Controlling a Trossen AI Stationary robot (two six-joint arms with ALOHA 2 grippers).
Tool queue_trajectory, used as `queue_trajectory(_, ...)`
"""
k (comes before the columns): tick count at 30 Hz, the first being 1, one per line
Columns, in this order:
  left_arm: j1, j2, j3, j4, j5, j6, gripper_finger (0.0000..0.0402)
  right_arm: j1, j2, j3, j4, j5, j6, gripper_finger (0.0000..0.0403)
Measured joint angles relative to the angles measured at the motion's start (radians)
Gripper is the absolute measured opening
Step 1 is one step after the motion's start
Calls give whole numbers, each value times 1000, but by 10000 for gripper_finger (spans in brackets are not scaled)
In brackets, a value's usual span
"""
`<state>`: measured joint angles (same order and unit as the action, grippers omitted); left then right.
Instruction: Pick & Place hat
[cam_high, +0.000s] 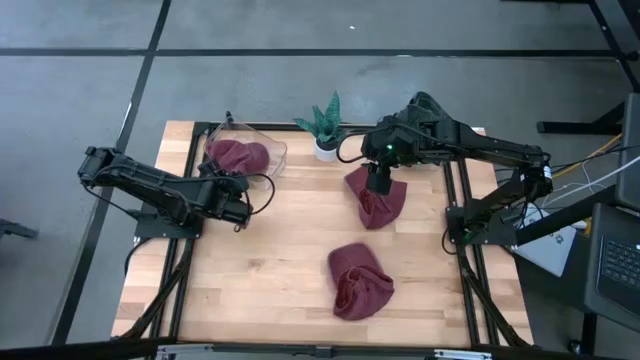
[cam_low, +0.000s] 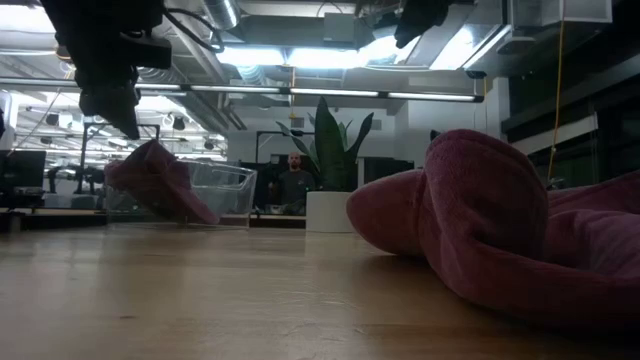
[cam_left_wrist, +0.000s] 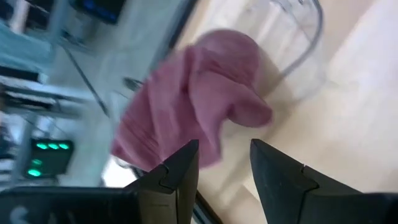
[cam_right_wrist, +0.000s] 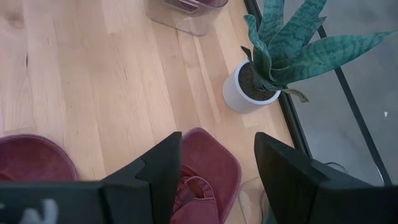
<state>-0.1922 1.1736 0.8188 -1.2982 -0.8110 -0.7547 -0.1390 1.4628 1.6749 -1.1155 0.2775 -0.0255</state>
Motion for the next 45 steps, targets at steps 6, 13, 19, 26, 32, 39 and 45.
queue_trajectory(6,-3,0,-1,1,29,-38,139,0,0,0,11,0,-9,200)
queue_trajectory(13,17,0,-54,116,16,-37,139,0,0,0,7,-1,3,200)
queue_trajectory(19,17,0,-120,179,65,-66,139,0,0,0,-5,-1,16,200)
queue_trajectory(26,17,0,-128,177,60,-70,139,0,0,0,-4,-1,20,200)
queue_trajectory(32,17,0,-128,178,54,-74,139,0,0,0,-4,-1,21,200)
queue_trajectory(39,17,0,-128,210,18,-73,139,0,0,0,-4,-1,20,200)
queue_trajectory(45,18,0,-128,226,17,-74,139,0,0,0,-3,-1,17,200)
